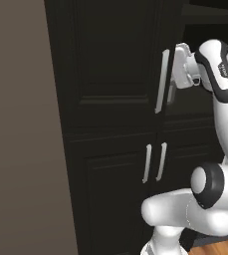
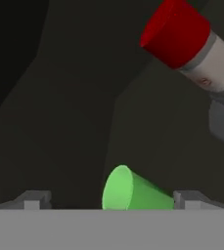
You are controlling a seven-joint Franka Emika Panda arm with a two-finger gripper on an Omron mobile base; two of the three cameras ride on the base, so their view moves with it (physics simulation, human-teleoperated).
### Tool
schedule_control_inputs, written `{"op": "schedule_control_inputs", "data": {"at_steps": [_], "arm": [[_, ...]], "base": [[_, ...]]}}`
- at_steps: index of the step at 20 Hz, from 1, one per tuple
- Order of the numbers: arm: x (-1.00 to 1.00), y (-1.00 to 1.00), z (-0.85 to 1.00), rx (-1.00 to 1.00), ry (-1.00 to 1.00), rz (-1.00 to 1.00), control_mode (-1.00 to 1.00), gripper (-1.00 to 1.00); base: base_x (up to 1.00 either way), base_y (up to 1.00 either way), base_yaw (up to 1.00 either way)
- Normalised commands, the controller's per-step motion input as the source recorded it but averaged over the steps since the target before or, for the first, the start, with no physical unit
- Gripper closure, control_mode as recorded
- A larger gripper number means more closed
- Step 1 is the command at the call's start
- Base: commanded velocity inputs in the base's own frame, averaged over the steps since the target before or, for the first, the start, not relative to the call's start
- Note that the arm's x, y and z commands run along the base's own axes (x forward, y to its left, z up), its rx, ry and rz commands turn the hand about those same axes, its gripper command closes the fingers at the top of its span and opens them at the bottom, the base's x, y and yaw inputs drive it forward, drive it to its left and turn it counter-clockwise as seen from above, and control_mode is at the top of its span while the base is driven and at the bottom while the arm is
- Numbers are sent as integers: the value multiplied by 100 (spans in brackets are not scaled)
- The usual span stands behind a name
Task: Open the cabinet directly in front. Then move the liquor and the cup to the dining counter with the jar on it.
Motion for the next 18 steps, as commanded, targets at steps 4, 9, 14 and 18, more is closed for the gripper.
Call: {"op": "schedule_control_inputs", "data": {"at_steps": [4,9,14,18], "arm": [[-27,41,-1,0,5,47,-100,-100],[-67,52,-3,0,3,66,-100,-100],[-95,29,0,0,0,64,-100,-100],[-99,29,0,0,0,52,-100,-100]], "base": [[0,0,0],[0,0,0],[0,0,0],[0,0,0]]}}
